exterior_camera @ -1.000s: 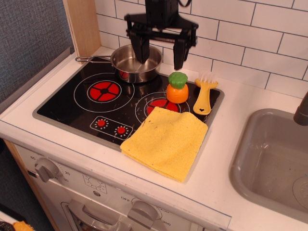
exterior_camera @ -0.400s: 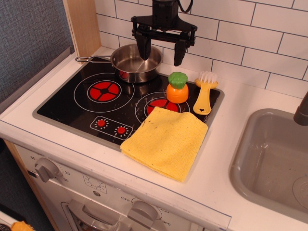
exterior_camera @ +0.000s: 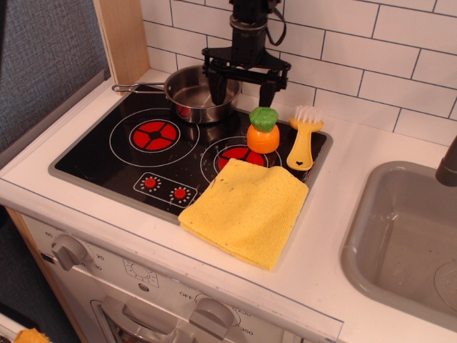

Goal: Move the pot to the towel

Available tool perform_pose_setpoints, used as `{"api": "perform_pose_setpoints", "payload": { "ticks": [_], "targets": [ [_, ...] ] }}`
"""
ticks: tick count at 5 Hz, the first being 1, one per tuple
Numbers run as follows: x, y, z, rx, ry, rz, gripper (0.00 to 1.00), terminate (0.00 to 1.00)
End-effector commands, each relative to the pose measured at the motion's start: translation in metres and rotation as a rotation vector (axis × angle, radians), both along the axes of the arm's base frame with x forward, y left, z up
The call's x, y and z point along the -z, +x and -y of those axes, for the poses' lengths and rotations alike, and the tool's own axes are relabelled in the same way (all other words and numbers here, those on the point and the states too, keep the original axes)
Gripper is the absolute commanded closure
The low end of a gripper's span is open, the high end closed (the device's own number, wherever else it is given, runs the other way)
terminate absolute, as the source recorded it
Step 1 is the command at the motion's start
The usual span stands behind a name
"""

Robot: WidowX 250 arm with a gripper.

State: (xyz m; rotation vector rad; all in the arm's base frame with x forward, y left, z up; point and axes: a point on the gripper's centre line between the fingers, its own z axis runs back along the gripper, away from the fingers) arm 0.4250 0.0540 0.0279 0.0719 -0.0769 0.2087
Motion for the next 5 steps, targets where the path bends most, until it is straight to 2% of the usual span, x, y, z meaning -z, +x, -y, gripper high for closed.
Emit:
{"api": "perform_pose_setpoints", "payload": {
  "ticks": [1,3,4,5],
  "targets": [
    [-0.014,0.006,-0.014,-0.006,-0.010,0.048,1.00,0.00],
    [-0.026,0.000,-0.014,0.001,-0.013,0.073,1.00,0.00],
    [-0.021,-0.005,-0.014,0.002,-0.009,0.055,1.00,0.00],
    [-0.035,-0.013,-0.020,-0.001,0.005,0.059,1.00,0.00]
  ]
}}
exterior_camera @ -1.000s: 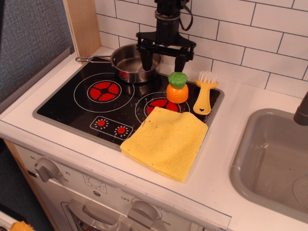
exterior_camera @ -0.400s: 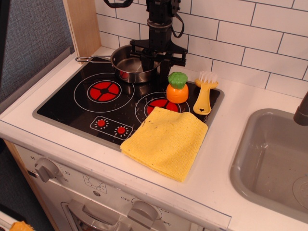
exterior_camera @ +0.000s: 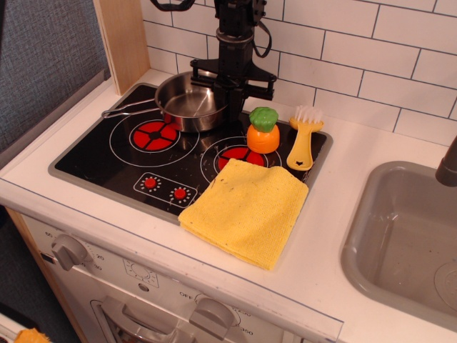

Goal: Move the pot to the towel

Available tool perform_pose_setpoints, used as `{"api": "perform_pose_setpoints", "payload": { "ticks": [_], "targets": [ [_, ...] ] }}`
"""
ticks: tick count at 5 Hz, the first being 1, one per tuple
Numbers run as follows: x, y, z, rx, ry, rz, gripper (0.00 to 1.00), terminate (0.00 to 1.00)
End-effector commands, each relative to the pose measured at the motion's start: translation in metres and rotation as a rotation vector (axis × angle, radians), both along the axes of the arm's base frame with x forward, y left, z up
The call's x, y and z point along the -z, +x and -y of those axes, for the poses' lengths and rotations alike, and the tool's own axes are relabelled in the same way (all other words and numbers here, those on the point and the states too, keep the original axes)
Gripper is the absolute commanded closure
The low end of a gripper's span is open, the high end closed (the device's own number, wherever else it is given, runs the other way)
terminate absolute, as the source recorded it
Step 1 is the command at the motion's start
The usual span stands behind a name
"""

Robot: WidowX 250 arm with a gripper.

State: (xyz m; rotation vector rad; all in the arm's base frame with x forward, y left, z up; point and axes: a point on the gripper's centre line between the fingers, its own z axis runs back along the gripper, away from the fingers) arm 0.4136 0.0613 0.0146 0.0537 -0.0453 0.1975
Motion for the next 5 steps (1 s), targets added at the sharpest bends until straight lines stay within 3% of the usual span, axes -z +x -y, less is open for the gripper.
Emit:
{"api": "perform_pose_setpoints", "payload": {
  "ticks": [1,2,3,5],
  "targets": [
    [-0.094,-0.019,-0.013,0.028,0.020,0.180,1.00,0.00],
    [-0.127,-0.052,0.018,0.139,-0.013,0.223,1.00,0.00],
    [-0.125,-0.092,0.058,0.249,-0.051,0.196,1.00,0.00],
    [-0.080,-0.128,0.099,0.365,-0.089,0.107,1.00,0.00]
  ]
}}
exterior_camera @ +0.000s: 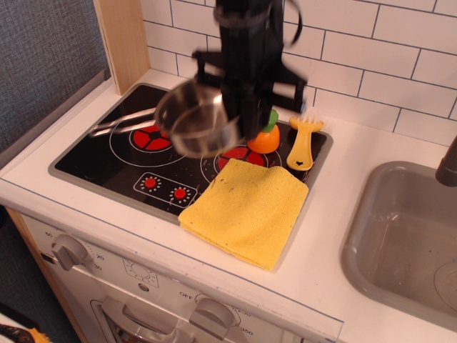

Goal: Move the pot to the towel

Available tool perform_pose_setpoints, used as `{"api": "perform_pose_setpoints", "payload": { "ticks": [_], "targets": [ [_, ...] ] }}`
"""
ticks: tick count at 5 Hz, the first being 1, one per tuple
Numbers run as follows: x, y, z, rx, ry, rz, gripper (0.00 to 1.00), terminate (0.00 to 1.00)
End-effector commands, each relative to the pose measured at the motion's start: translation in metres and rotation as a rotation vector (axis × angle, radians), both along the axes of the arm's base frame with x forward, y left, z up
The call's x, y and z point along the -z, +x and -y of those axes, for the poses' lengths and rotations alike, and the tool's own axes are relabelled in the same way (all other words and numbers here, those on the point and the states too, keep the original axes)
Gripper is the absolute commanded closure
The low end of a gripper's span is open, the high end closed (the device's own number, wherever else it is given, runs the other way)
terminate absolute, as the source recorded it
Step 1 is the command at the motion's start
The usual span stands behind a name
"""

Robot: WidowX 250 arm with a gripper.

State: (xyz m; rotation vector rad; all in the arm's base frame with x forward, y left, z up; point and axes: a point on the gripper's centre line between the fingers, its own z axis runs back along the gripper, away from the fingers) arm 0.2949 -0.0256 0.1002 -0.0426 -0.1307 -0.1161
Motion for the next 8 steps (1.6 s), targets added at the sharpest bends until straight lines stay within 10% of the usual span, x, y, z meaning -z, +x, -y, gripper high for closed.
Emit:
{"api": "perform_pose_setpoints", "payload": {
  "ticks": [1,5,6,8],
  "targets": [
    [0.030,-0.011,0.018,0.071,-0.018,-0.039,1.00,0.00],
    [0.071,-0.009,0.035,0.170,-0.008,-0.113,1.00,0.00],
    [0.063,-0.011,0.033,0.132,-0.016,-0.085,0.00,0.00],
    [0.006,-0.014,0.002,0.085,-0.027,0.063,0.00,0.00]
  ]
}}
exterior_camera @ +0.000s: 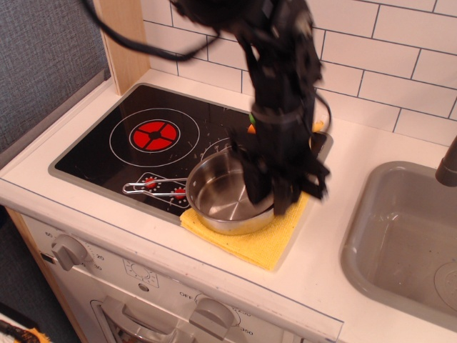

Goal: Move the pot to the towel

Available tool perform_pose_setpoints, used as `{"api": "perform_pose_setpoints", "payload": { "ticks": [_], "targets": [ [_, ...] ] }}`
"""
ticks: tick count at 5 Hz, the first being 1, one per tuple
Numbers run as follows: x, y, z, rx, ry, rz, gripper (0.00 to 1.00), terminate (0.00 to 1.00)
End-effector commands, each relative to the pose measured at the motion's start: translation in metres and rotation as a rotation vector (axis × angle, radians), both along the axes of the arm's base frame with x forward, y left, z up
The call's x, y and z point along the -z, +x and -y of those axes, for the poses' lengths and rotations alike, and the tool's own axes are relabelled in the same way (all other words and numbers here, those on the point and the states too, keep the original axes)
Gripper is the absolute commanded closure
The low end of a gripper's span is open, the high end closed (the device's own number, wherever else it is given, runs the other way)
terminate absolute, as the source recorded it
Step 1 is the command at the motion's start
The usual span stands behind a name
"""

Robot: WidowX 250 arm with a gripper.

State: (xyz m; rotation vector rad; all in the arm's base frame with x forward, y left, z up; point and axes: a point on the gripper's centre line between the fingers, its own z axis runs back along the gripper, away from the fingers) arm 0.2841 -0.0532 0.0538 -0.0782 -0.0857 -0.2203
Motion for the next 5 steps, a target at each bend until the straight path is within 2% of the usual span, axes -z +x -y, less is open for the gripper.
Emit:
{"api": "perform_pose_setpoints", "payload": {
  "ticks": [1,2,3,4,5],
  "targets": [
    [-0.0527,-0.0045,-0.0422,-0.059,-0.018,0.124,0.00,0.00],
    [-0.0527,-0.0032,-0.0471,-0.067,-0.010,0.112,0.00,0.00],
    [-0.0505,-0.0031,-0.0479,-0.098,0.066,0.097,0.00,0.00],
    [-0.0505,-0.0031,-0.0479,-0.098,0.066,0.097,0.00,0.00],
    [-0.0505,-0.0031,-0.0479,-0.098,0.066,0.097,0.00,1.00]
  ]
}}
